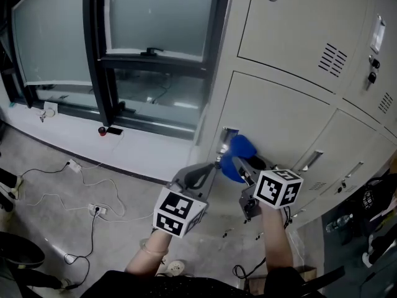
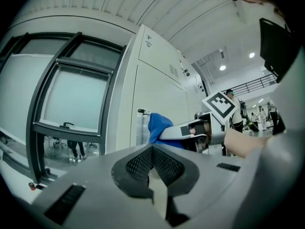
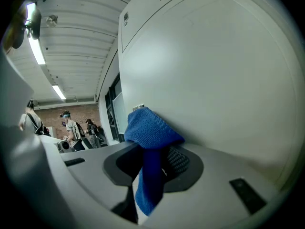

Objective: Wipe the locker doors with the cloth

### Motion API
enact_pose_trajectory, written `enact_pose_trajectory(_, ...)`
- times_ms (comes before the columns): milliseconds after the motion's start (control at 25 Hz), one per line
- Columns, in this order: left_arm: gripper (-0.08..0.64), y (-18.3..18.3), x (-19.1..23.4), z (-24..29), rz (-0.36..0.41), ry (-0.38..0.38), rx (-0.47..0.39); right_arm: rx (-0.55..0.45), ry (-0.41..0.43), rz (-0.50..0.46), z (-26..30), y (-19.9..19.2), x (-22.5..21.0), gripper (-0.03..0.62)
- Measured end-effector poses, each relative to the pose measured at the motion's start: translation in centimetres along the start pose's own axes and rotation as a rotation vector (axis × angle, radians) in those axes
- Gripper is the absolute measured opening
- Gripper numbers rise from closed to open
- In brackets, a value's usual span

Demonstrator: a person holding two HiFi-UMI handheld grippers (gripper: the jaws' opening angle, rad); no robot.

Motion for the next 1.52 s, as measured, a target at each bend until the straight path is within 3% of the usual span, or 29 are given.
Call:
enact_pose_trajectory(720,0.006,0.4,-1.7,2.0,0.030,-0.088,0.001,-0.028,-0.049,0.031,-1.6,0.0,-1.8,0.101)
enact_pose_trajectory(1520,0.006,-0.1,-6.6,6.6,0.027,-0.245,0.016,-0.072,-0.186,0.072,-6.9,0.8,-7.2,0.101)
Point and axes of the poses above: the fingertips, and each gripper's own axes: z forward along the fingers, x to its left, y out of its top, the point moved 3 cm from there along -z, backward along the fingers, and after that the axes turned 3 degrees about z, right-handed, at the moved point
